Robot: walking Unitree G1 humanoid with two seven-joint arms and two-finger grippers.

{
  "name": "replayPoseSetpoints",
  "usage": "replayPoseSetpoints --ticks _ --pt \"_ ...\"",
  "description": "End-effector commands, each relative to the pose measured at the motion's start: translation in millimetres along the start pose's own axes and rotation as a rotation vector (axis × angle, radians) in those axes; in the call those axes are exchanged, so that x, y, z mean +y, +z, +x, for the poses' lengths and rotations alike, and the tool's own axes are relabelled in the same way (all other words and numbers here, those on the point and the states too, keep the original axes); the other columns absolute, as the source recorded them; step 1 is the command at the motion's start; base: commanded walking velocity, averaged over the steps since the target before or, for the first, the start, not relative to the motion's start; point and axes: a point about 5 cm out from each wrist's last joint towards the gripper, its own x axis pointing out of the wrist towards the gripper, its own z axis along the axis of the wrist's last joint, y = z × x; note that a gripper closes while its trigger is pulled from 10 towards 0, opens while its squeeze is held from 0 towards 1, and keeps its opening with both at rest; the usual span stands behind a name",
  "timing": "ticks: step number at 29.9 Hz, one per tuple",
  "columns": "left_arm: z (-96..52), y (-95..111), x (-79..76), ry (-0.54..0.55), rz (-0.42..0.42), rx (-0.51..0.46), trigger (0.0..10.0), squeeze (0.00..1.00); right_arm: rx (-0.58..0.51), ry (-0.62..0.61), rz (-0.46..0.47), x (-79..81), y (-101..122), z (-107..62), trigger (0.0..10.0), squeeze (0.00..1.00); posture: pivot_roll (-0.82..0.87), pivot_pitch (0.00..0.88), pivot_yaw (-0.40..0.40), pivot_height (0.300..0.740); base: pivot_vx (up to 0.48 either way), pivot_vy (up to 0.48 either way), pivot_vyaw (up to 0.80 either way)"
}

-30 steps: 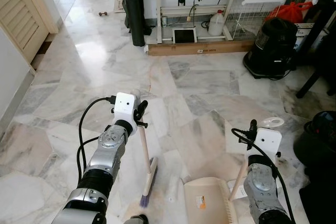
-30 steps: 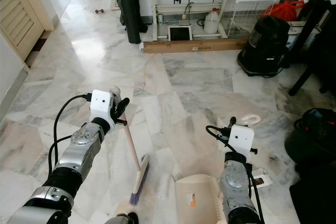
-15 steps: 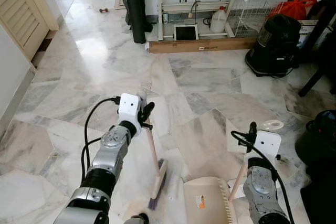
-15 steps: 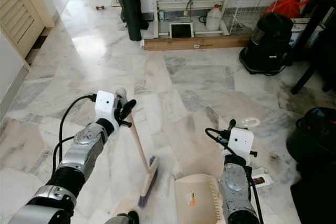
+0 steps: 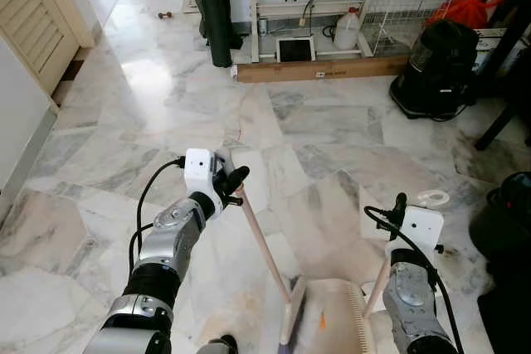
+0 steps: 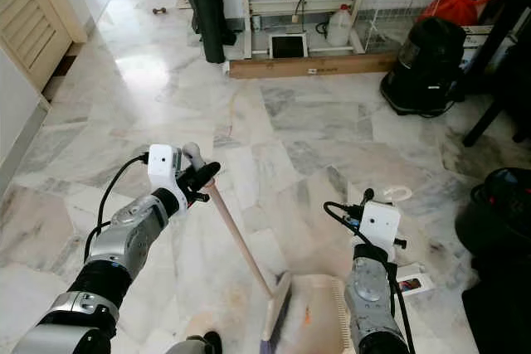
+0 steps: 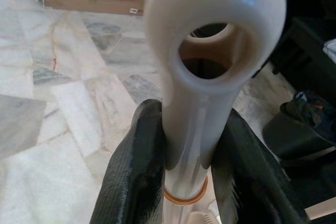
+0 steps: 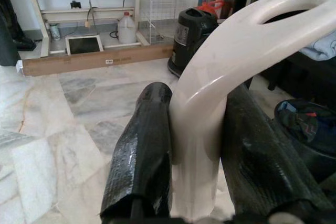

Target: Sweep floor

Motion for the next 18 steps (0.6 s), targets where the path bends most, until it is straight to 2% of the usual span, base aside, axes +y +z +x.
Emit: replayPoseSetpoints --ticks 1,5,10,15,18 --pt "2.0 6 -2.8 -0.037 -0.046 -0.022 10.0 0.0 0.032 0.006 0.002 2.9 -4 -1.9 10.0 0.0 0.14 0.154 0.03 0.74 0.0 0.0 0.0" --pt "5.4 13 -5.7 -0.061 -0.061 -0.027 10.0 0.0 0.031 -0.029 0.052 0.1 0 4.5 10.0 0.0 0.14 0.141 0.029 0.74 0.0 0.0 0.0" --pt "8.7 18 -11.2 -0.098 -0.146 -0.037 10.0 0.0 0.034 -0.08 0.14 -4.4 6 12.6 10.0 0.0 0.15 0.12 0.032 0.74 0.0 0.0 0.0" --pt "10.7 23 -13.5 -0.111 -0.187 -0.055 10.0 0.0 0.037 -0.121 0.231 -9.2 9 18.2 10.0 0.0 0.15 0.092 0.035 0.74 0.0 0.0 0.0" --pt "12.7 29 -13.4 -0.112 -0.182 -0.073 10.0 0.0 0.03 -0.132 0.265 -11.3 13 22.4 10.0 0.0 0.14 0.068 0.036 0.74 0.0 0.0 0.0"
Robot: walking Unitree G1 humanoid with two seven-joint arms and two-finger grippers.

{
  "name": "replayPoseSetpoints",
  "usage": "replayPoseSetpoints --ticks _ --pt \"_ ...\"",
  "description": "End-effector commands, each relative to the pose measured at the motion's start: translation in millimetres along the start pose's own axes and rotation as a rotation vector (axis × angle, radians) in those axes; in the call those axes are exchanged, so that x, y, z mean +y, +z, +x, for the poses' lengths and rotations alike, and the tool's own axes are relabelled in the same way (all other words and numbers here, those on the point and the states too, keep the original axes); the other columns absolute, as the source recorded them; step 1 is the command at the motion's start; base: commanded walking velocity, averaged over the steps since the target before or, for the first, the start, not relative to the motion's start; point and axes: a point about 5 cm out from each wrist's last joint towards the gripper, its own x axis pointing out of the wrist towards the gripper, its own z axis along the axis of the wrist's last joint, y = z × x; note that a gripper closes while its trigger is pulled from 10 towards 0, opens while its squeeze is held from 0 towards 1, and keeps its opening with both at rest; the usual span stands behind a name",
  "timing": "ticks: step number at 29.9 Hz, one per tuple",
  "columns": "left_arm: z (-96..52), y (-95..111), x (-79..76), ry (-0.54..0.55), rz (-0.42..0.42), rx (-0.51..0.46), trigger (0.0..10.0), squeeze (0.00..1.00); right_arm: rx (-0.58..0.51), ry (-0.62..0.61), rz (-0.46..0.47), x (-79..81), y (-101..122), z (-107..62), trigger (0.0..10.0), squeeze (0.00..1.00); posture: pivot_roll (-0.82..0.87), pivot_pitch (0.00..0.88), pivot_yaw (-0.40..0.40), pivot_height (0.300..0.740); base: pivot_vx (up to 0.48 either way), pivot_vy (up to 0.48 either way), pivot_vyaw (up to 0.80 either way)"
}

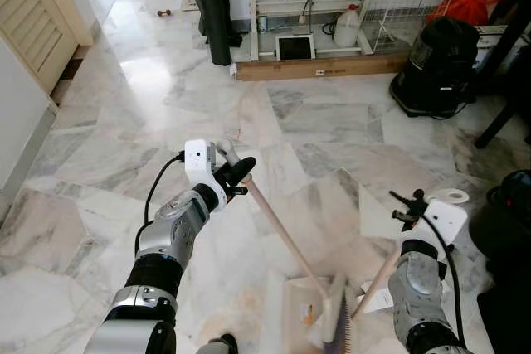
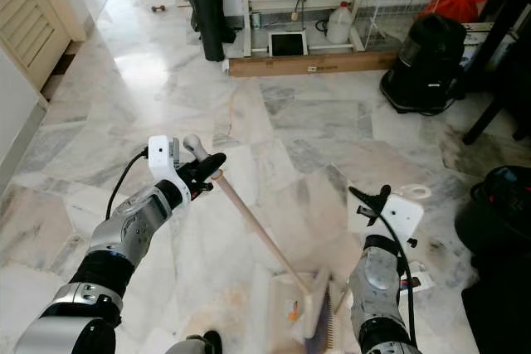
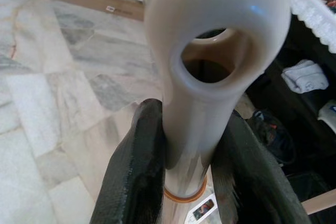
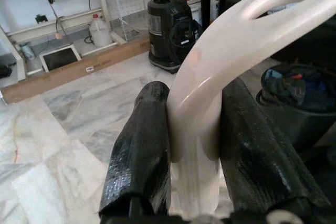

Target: Sweep floor

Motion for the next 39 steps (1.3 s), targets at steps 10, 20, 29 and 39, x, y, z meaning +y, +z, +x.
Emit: replayPoseSetpoints --ticks 10,20,29,39 --pt "0.5 71 -7.0 0.056 0.18 -0.322 10.0 0.0 -0.07 0.009 0.079 2.3 23 17.2 10.0 0.0 0.13 0.01 0.027 0.74 0.0 0.0 0.0" --pt "-8.3 100 -16.3 0.186 0.501 -0.531 10.0 0.0 -0.102 0.025 0.111 3.1 32 21.8 10.0 0.0 0.12 0.0 -0.009 0.74 0.0 0.0 0.0" --pt "-5.8 50 -11.4 0.2 0.675 -0.39 10.0 0.0 -0.162 0.033 0.108 1.1 42 22.3 10.0 0.0 0.08 0.0 -0.025 0.74 0.0 0.0 0.0" --pt "-8.6 35 -9.3 0.221 0.644 -0.375 10.0 0.0 -0.2 0.041 0.126 7.3 50 21.6 10.0 0.0 0.06 0.0 -0.019 0.74 0.0 0.0 0.0"
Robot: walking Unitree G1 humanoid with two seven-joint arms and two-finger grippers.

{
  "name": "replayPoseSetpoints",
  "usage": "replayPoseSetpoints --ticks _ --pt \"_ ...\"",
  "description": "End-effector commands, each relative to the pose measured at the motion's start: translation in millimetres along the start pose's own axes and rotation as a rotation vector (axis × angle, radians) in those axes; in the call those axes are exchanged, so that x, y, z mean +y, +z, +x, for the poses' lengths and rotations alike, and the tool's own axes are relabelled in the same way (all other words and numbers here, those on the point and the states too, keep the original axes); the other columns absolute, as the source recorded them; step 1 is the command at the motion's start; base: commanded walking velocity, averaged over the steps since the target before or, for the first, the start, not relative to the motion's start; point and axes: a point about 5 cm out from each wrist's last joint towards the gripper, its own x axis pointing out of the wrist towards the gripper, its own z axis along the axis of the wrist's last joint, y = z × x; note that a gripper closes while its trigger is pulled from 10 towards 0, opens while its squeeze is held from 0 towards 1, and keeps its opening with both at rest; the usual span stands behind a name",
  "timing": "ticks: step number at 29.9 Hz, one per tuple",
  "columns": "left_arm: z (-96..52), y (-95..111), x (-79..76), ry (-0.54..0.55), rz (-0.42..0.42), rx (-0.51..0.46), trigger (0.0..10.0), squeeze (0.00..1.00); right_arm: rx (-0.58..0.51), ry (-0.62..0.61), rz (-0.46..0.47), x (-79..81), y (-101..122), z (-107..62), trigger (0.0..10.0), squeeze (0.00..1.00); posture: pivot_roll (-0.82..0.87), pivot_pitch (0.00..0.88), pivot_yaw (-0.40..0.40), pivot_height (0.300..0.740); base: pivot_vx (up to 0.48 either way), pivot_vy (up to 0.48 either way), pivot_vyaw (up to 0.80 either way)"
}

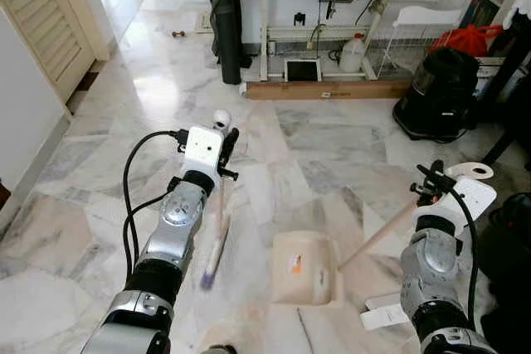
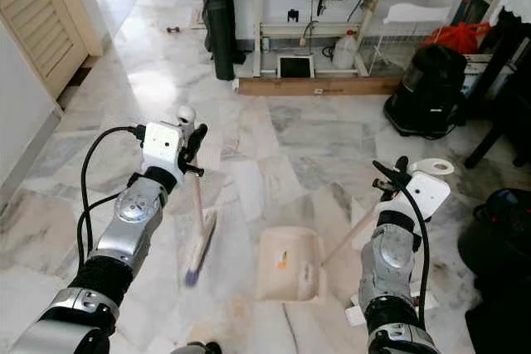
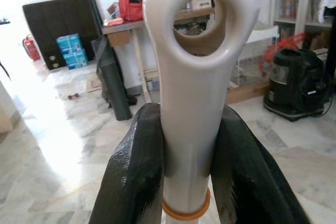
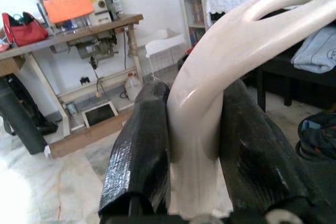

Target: Sweep floor

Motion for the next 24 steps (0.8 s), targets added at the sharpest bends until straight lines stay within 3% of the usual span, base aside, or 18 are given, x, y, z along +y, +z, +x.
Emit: replayPoseSetpoints --ticks 1,12,24 --pt "4.9 15 5.5 0.026 0.015 -0.084 10.0 0.0 -0.051 0.006 0.027 5.2 10 2.5 10.0 0.0 0.06 0.0 -0.02 0.74 0.0 0.0 0.0" --pt "3.1 6 9.7 0.077 -0.023 -0.058 10.0 0.0 -0.069 0.081 0.005 21.4 16 -0.8 10.0 0.0 0.06 0.0 -0.009 0.74 0.0 0.0 0.0" --pt "4.6 7 5.2 0.06 -0.023 -0.068 10.0 0.0 -0.059 0.084 0.009 22.6 13 -10.9 10.0 0.0 0.06 0.0 0.002 0.74 0.0 0.0 0.79"
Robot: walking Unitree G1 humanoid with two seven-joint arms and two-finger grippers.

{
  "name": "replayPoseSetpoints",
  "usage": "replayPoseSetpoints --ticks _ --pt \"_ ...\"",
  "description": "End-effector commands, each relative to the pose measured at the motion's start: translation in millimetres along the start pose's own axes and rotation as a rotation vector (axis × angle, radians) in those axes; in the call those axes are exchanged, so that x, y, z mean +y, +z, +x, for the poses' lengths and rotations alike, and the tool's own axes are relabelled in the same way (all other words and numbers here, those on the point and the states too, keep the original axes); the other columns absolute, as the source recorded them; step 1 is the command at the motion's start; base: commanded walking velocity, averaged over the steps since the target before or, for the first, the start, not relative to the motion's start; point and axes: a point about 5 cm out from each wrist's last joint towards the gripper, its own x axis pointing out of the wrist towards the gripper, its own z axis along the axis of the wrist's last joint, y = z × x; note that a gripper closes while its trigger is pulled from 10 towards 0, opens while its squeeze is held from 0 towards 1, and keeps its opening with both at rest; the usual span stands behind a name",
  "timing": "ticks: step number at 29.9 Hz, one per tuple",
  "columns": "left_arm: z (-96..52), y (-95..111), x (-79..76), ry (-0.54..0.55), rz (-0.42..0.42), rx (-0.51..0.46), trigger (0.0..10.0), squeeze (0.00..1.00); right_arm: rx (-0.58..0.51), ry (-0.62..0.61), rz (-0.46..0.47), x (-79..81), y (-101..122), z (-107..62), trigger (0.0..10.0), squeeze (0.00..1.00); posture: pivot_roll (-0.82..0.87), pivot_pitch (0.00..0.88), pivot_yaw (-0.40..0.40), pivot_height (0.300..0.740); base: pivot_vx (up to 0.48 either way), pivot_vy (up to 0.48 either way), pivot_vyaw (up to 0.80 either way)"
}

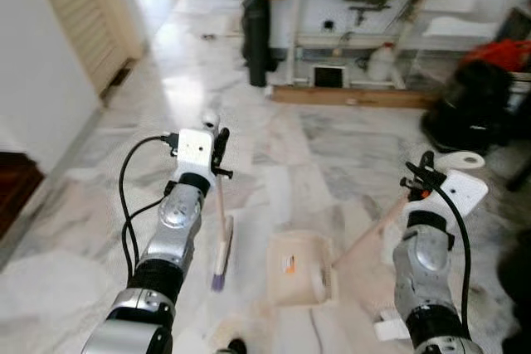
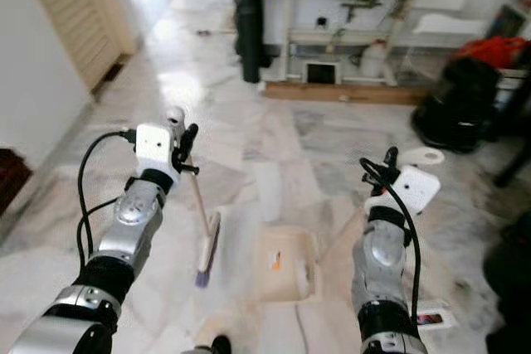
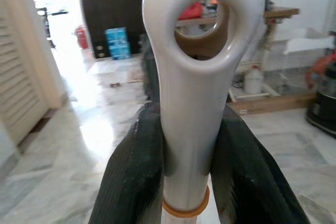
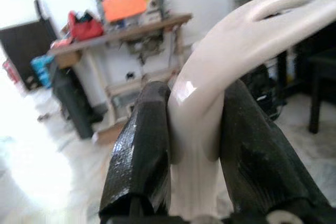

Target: Sweep floor

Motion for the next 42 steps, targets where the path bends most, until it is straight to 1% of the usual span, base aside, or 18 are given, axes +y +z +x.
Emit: replayPoseSetpoints --ticks 1,5,11,14,20,31,42 --pt "4.3 12 2.7 0.002 0.024 -0.059 10.0 0.0 -0.063 0.034 0.021 10.6 15 6.0 10.0 0.0 0.06 0.0 0.002 0.74 0.0 0.0 0.79" --pt "3.9 11 -1.3 -0.016 0.028 -0.06 10.0 0.0 -0.058 0.022 0.021 7.6 16 6.2 10.0 0.0 0.06 0.0 0.004 0.74 0.0 0.0 0.79" --pt "5.4 13 -2.1 -0.012 0.023 -0.062 10.0 0.0 -0.061 0.022 0.022 8.4 19 10.0 10.0 0.0 0.07 0.0 -0.008 0.74 0.0 0.0 0.79" --pt "5.2 12 -1.3 -0.006 0.023 -0.058 10.0 0.0 -0.062 0.022 0.023 8.3 21 12.1 10.0 0.0 0.07 0.0 -0.01 0.74 0.0 0.0 0.79" --pt "3.7 12 5.0 0.023 0.018 -0.056 10.0 0.0 -0.063 0.029 0.023 8.5 23 13.1 10.0 0.0 0.07 0.0 -0.018 0.74 0.0 0.0 0.79" --pt "1.7 12 8.4 0.031 0.033 -0.058 10.0 0.0 -0.055 0.043 0.031 11.7 23 14.1 10.0 0.0 0.08 0.0 -0.021 0.74 0.0 0.0 0.79" --pt "3.4 13 6.1 0.023 0.034 -0.056 10.0 0.0 -0.054 0.041 0.03 11.3 24 14.8 10.0 0.0 0.08 0.011 -0.018 0.74 0.0 0.0 0.79"
